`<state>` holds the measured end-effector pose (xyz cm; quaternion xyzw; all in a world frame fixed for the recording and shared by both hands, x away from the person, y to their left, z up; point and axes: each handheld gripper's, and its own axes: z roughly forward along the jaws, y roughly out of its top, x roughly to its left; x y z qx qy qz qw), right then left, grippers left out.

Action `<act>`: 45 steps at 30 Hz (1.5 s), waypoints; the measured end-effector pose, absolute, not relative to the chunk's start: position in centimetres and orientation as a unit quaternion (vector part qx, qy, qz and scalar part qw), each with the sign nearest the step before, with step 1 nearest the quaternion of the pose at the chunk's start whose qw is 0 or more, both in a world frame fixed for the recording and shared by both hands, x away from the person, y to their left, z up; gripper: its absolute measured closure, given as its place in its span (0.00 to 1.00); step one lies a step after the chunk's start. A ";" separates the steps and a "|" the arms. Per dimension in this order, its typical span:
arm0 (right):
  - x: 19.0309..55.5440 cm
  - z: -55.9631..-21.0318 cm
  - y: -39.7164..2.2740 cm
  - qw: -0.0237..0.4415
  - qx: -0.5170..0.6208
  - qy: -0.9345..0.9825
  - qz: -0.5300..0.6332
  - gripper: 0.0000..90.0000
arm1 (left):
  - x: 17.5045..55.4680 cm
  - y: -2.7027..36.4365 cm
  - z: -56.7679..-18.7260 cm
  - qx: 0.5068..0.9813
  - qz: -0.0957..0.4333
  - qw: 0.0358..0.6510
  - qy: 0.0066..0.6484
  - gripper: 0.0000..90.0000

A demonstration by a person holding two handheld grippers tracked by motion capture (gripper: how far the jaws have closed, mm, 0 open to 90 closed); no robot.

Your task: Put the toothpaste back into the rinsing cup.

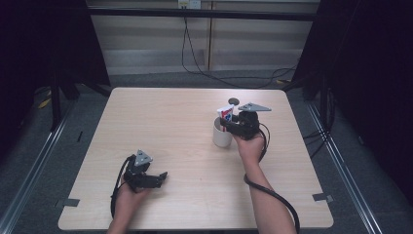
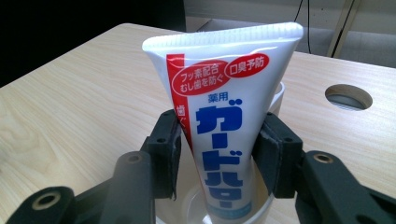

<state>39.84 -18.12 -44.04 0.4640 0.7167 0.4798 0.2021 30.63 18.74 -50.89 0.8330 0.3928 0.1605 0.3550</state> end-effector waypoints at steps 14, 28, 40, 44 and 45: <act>39.7 -43.7 -18.1 0.206 0.459 0.723 0.473 0.56 | 30.6 18.7 -50.9 0.833 0.161 0.355 0.394 0.15; 39.6 -42.6 -18.3 0.221 0.454 0.716 0.482 0.50 | 30.6 18.7 -50.9 0.833 0.161 0.355 0.394 0.15; 39.4 -42.1 -18.5 0.231 0.452 0.722 0.470 0.38 | 30.6 18.7 -50.9 0.833 0.161 0.354 0.393 0.15; 39.3 -42.0 -18.6 0.235 0.454 0.723 0.465 0.33 | 30.6 18.7 -50.9 0.833 0.161 0.355 0.393 0.15; 39.3 -42.0 -18.7 0.235 0.453 0.723 0.465 0.33 | 30.6 18.7 -50.9 0.833 0.161 0.355 0.393 0.15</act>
